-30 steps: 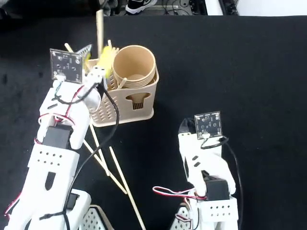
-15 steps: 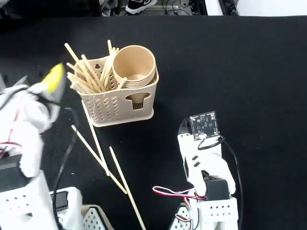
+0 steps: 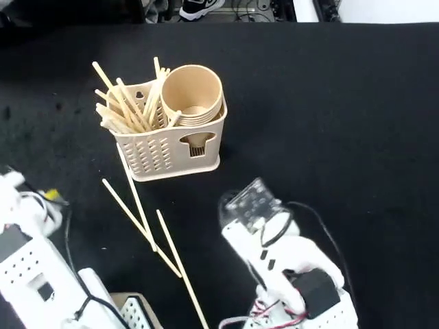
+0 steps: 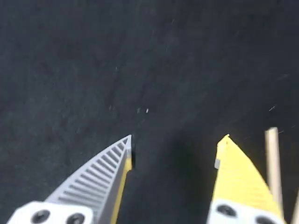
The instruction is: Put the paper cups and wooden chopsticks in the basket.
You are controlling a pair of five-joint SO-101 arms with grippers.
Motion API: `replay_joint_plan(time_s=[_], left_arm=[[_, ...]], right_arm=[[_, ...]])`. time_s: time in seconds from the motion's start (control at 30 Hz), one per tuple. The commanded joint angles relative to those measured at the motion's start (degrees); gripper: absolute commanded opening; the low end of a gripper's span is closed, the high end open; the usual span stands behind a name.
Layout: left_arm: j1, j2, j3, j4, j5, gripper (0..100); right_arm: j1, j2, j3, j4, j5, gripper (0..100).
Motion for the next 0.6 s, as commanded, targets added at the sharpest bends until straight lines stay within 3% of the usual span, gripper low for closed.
replay_joint_plan(time_s=[0.0,0.2,0.47,0.57], left_arm=[[-1.98,-0.44,11.30,-8.70,-5.01,29],[-2.42,-0.44,20.35,-16.09,-8.35,28],[-2.42,-0.44,20.97,-16.09,-11.43,28],[-2.42,-0.44,21.05,-16.09,-11.52,28]], right_arm=[[-8.26,7.78,-3.12,0.35,0.26,2.7],[-17.67,33.45,-7.25,-7.65,-3.52,9.3],[-26.81,63.87,-14.81,-21.89,-15.03,9.7],[-29.10,74.07,-18.68,-23.82,-17.32,14.5]])
